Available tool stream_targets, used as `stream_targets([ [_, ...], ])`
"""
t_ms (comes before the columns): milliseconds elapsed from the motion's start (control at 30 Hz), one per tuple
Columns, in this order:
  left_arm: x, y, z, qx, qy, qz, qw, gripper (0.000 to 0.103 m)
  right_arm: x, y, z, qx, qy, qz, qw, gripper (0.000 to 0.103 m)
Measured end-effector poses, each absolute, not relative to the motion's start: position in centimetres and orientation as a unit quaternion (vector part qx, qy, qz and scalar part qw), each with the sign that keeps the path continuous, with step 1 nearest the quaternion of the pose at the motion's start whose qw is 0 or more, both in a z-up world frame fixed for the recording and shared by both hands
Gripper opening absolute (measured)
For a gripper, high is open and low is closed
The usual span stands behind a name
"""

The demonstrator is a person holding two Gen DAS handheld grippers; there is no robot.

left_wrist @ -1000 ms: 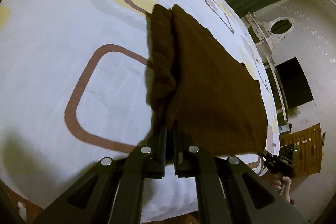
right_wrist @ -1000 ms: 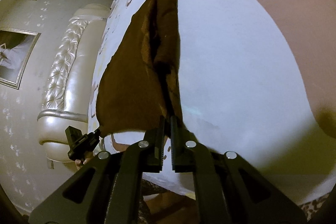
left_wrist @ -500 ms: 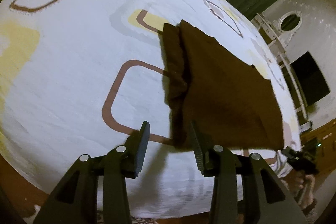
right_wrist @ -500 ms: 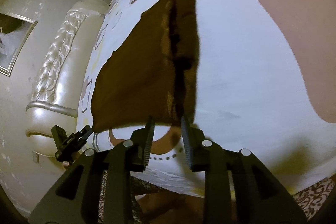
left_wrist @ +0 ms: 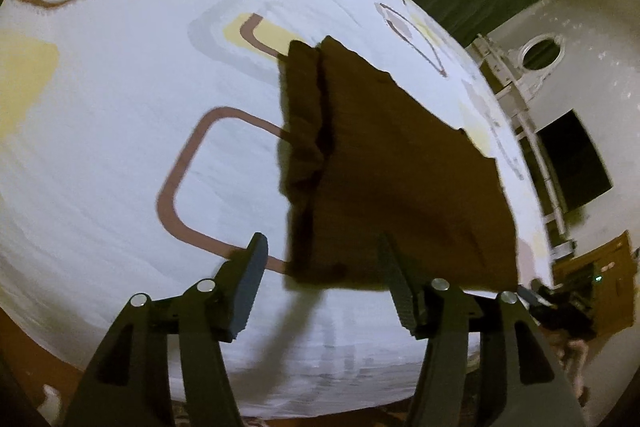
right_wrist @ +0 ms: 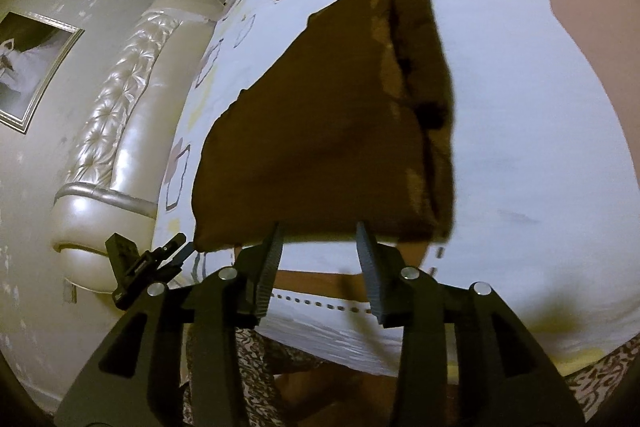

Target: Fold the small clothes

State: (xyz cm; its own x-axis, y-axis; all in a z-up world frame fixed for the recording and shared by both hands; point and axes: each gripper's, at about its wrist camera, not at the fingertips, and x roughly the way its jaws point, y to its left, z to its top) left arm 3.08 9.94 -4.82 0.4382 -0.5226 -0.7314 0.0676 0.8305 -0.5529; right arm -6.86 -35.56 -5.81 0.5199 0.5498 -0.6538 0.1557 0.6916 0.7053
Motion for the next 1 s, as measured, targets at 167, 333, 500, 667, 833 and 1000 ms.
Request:
stream_targets([
  [167, 3.4, 9.9, -5.1, -0.243, 0.496, -0.186, 0.812, 0.058, -5.9, -34.1, -5.1, 0.365, 0.475, 0.134, 0.789, 0.042],
  [333, 3.9, 9.4, -5.4, -0.264, 0.492, -0.196, 0.806, 0.059, -4.0, -31.9, -3.7, 0.347, 0.475, 0.149, 0.795, 0.045],
  [500, 4.9, 8.7, -6.2, -0.288, 0.492, -0.193, 0.798, 0.059, -0.7, -27.5, -1.9, 0.304, 0.486, 0.169, 0.802, 0.050],
  [667, 5.6, 8.4, -6.5, -0.304, 0.480, -0.186, 0.802, 0.067, 4.6, -21.2, 0.2, 0.248, 0.506, 0.190, 0.804, 0.056],
  [833, 5.8, 9.7, -7.1, -0.343, 0.469, -0.202, 0.788, 0.067, 10.7, -15.3, 1.4, 0.211, 0.534, 0.197, 0.794, 0.058],
  [1000, 6.4, 10.6, -8.3, -0.409, 0.467, -0.267, 0.737, 0.067, 14.5, -10.8, 1.4, 0.201, 0.558, 0.203, 0.779, 0.058],
])
